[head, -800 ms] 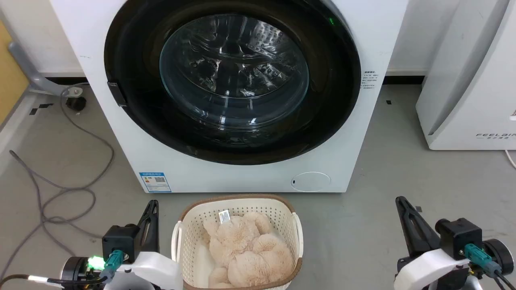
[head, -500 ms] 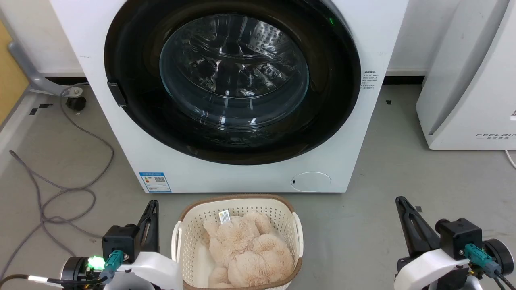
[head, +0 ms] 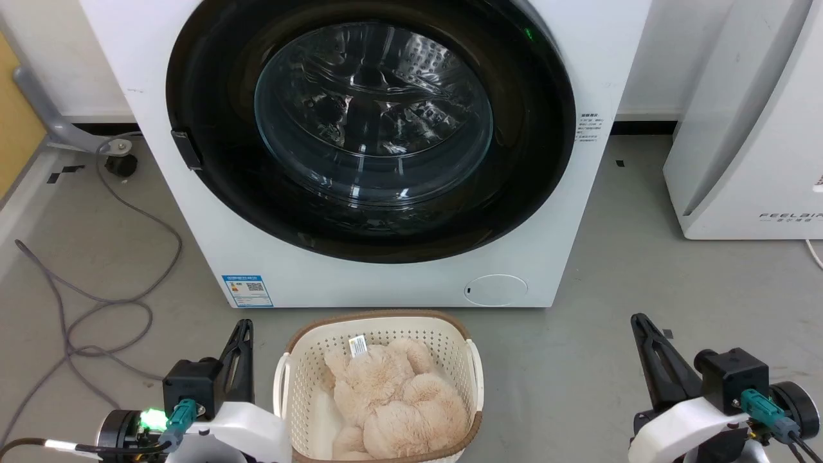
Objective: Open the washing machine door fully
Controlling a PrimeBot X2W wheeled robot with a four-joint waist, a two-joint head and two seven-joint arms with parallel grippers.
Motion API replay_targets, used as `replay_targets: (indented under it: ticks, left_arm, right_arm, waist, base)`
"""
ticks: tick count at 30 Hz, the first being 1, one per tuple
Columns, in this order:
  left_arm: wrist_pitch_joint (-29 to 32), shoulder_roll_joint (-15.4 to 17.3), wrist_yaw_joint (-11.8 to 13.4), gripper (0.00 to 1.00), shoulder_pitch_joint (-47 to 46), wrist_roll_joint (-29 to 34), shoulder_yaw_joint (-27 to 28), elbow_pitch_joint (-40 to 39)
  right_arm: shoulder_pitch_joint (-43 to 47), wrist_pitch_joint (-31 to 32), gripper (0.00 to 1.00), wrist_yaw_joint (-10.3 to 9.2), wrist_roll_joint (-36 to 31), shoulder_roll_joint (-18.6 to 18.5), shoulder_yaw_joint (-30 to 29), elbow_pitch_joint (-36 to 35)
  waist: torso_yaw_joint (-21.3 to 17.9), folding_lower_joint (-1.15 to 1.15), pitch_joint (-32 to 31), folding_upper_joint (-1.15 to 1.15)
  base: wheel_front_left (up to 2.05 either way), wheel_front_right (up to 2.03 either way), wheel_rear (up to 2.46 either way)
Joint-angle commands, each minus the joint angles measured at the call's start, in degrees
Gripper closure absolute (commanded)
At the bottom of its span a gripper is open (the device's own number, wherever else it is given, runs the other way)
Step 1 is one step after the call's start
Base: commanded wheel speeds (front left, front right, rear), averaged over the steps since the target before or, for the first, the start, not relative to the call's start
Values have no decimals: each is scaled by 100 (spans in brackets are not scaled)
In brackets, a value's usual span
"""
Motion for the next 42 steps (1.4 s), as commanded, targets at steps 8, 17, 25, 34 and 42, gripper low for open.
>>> replay_targets:
  ticks: [8, 17, 25, 34, 42]
  left_arm:
    - [-3, -1, 0, 0, 0, -2, 3, 5]
    - [-111, -1, 73, 0, -26, -44, -35, 40]
    - [-206, -1, 135, 0, -46, -73, -65, 62]
    - [-314, -1, 195, 0, -102, -91, -91, 75]
    - [-410, -1, 217, 0, -209, -63, -113, 73]
  right_arm:
    - [0, -3, 0, 0, 6, 0, -3, 0]
    - [-1, -111, 0, 0, 228, 0, -85, -35]
    - [-22, -206, 0, 1, 585, 0, -136, -77]
    - [-187, -314, 100, 1, 1296, 0, -254, -12]
    - [-543, -409, 100, 1, 2159, 0, -437, 229]
  waist:
    - [0, 0, 1, 0]
    - [0, 0, 12, 0]
    - [3, 0, 24, 0]
    - [18, 0, 99, 0]
    - [57, 0, 255, 0]
  base:
    - [0, 0, 0]
    - [0, 0, 0]
    - [0, 0, 0]
    - [0, 0, 0]
    - [0, 0, 0]
